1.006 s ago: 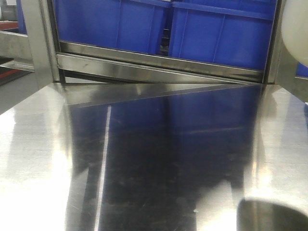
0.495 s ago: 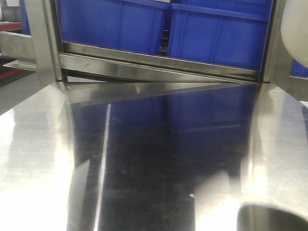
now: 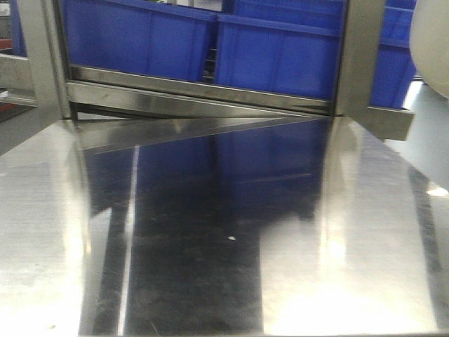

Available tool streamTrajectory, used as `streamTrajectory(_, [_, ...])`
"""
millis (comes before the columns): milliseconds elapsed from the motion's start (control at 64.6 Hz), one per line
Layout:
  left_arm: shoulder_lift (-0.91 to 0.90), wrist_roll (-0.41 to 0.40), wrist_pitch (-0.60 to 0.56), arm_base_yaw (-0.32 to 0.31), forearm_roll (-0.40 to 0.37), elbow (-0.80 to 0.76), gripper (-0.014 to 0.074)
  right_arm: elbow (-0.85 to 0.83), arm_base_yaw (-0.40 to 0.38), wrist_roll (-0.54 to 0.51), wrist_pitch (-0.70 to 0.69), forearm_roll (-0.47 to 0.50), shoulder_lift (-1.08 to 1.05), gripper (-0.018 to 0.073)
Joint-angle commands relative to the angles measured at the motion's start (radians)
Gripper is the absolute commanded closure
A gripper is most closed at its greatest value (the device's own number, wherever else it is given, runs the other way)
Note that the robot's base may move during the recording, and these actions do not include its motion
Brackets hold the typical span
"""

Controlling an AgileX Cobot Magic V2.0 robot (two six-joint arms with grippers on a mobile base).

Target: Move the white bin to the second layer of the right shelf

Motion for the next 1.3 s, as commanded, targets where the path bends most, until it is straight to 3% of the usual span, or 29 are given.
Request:
streamTrajectory(0, [-0.015, -0.007, -0.091, -0.007, 0.000, 0.027, 0.0512, -0.030, -0.007, -0.001, -0.105, -0.003, -0.004, 0.0507])
streamTrajectory(1285, [-0.015, -0.007, -0.091, -0.007, 0.000, 0.027, 0.0512, -0.030, -0.007, -0.001, -0.097, -0.003, -0.004, 0.0507])
